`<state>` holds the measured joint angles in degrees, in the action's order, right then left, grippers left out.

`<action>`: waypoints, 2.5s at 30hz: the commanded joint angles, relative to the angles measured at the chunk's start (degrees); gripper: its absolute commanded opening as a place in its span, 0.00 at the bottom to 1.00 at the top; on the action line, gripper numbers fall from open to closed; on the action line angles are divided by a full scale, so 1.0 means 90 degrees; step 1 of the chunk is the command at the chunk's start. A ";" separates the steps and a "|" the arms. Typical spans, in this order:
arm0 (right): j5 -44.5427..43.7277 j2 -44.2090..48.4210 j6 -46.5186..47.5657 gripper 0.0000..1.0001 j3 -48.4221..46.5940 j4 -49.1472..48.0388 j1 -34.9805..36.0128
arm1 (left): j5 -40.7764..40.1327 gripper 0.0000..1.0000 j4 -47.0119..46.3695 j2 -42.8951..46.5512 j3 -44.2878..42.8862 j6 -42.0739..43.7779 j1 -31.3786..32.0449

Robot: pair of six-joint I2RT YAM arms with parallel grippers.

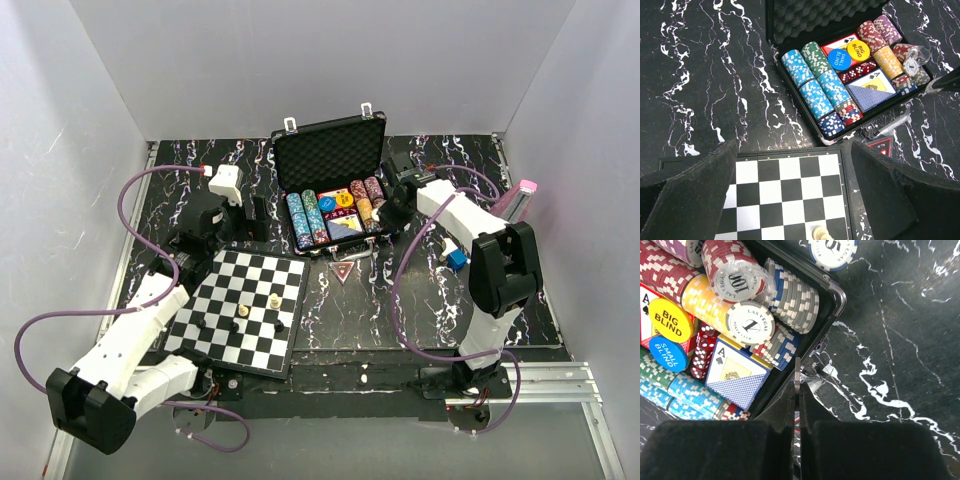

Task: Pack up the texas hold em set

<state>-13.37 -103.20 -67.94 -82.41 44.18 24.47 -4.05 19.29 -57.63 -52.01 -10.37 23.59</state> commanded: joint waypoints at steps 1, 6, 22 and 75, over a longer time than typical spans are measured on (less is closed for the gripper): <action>-0.0048 0.0070 -0.0888 0.01 0.0007 0.0129 0.0133 | -0.0116 0.98 -0.0005 0.0202 0.0046 0.0088 0.0064; -0.0321 -0.0086 -0.1220 0.01 -0.0160 0.0247 0.0240 | -0.0135 0.98 0.0005 0.0250 0.0046 0.0098 0.0083; -0.0497 -0.0233 -0.1816 0.01 -0.0052 0.0130 0.0279 | -0.0213 0.98 0.0015 0.0339 0.0056 0.0127 0.0103; -0.0595 -0.0819 -0.3642 0.01 0.0104 -0.0788 0.0728 | -0.0253 0.98 0.0015 0.0358 0.0076 0.0225 0.0142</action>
<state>-20.64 -109.86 -98.80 -82.96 44.53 29.98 -5.39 19.29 -56.01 -51.99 -9.10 24.53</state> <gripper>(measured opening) 0.042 0.981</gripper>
